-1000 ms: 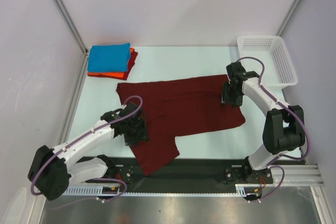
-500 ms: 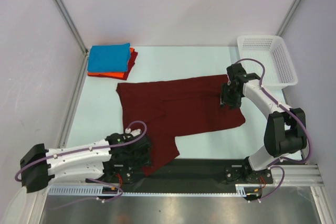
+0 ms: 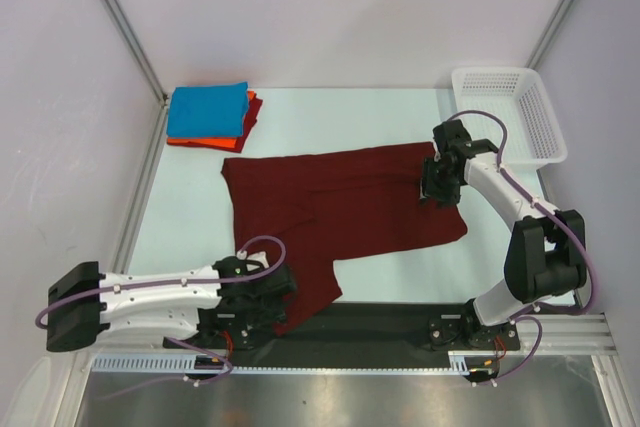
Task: Fold and stack the t-shirts
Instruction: Fold the tshirt
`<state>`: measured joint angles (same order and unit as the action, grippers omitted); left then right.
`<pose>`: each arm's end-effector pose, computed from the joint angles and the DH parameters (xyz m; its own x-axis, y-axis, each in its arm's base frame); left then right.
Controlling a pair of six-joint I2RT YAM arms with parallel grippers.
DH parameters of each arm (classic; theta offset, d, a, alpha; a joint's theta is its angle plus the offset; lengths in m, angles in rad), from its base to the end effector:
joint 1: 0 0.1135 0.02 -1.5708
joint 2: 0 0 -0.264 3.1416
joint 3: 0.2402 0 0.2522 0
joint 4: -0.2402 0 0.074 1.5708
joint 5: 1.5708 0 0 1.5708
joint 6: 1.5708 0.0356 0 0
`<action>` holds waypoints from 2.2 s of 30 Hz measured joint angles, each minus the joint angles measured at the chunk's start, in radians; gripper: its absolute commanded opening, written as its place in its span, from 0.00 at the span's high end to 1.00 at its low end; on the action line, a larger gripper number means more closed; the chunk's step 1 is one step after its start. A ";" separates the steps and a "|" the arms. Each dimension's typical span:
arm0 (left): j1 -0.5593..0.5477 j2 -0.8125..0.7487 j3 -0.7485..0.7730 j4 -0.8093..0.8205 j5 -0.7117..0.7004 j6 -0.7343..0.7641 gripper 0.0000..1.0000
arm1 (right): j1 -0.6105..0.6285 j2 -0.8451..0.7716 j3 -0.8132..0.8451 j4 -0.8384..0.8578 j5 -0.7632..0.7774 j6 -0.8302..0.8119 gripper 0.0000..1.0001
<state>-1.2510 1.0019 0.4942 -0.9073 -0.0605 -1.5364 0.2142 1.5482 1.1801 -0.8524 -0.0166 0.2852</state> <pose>0.0454 -0.1303 0.1610 -0.9547 -0.2902 -0.0650 -0.2779 0.9483 -0.1530 0.2948 0.0647 0.2423 -0.9421 0.0830 -0.3249 0.0489 0.9926 0.1115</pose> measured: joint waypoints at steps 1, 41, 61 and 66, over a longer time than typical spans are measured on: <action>-0.001 0.012 0.000 0.000 0.000 0.000 0.55 | 0.000 -0.001 0.000 0.000 0.000 0.000 0.51; 0.206 0.004 0.290 -0.119 -0.230 0.272 1.00 | -0.453 -0.132 -0.291 0.021 -0.065 0.122 0.71; 0.418 0.136 0.426 -0.087 -0.234 0.621 1.00 | -0.360 0.071 -0.232 0.188 -0.114 0.192 0.75; 0.436 0.153 0.433 -0.074 -0.216 0.652 1.00 | -0.355 0.073 -0.211 0.190 -0.106 0.193 0.67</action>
<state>-0.8154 1.1545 0.9272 -0.9810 -0.2764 -0.8841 -0.1406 1.6211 0.9691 -0.6624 -0.1230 0.4786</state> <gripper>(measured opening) 0.011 0.303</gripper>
